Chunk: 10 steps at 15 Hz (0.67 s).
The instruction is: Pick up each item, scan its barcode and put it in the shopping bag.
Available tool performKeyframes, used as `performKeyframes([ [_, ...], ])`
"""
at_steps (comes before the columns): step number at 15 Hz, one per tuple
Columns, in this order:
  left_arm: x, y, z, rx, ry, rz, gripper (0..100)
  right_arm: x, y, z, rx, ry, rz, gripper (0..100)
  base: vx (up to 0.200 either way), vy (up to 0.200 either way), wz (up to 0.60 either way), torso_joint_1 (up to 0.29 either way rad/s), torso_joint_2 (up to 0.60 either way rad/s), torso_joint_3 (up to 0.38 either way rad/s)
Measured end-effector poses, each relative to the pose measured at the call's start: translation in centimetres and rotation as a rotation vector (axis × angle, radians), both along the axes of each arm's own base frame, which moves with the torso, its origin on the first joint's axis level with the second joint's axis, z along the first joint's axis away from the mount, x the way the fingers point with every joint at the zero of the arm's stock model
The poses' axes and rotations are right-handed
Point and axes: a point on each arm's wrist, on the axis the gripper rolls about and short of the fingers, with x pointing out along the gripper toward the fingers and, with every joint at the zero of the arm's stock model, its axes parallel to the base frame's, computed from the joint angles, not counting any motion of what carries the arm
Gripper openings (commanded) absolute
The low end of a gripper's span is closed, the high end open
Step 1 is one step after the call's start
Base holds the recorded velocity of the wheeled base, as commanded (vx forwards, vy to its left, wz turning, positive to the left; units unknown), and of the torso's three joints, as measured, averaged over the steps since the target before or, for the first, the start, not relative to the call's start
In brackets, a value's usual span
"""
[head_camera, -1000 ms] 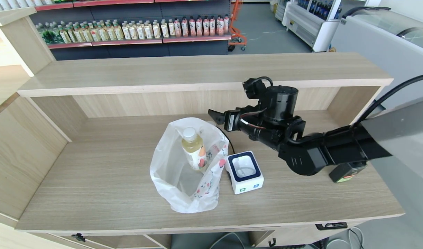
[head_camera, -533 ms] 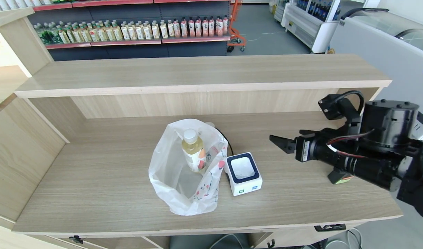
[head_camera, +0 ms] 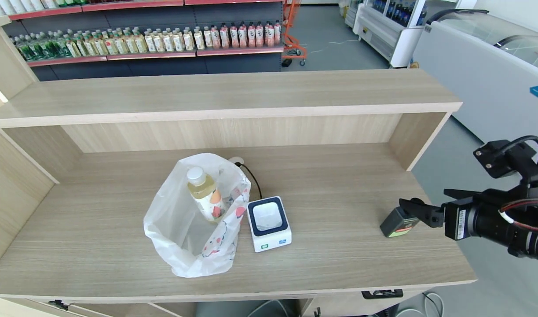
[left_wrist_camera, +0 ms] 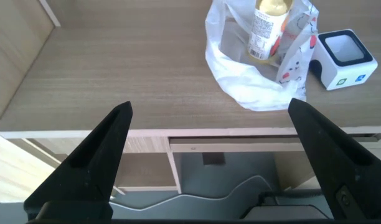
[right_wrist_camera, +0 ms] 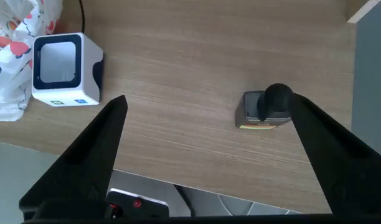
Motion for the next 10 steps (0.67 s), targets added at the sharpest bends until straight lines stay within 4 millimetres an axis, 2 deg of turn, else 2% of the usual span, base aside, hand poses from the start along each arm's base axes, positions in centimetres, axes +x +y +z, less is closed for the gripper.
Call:
performKeyframes([
  [2,0.0,0.0,0.0,0.0,0.0,0.0,100,-0.3,-0.2,-0.6,-0.023,0.021,-0.001,100,0.0,-0.2,0.0,0.002,0.0,0.002],
  [5,0.0,0.0,0.0,0.0,0.0,0.0,100,-0.8,-0.8,-2.0,-0.132,0.089,0.004,100,0.0,0.0,0.0,0.0,0.0,0.0],
  [10,0.0,0.0,0.0,0.001,0.0,0.0,100,-0.7,-1.4,-3.1,-0.242,0.132,-0.072,100,0.0,0.0,0.0,0.0,0.0,0.0],
])
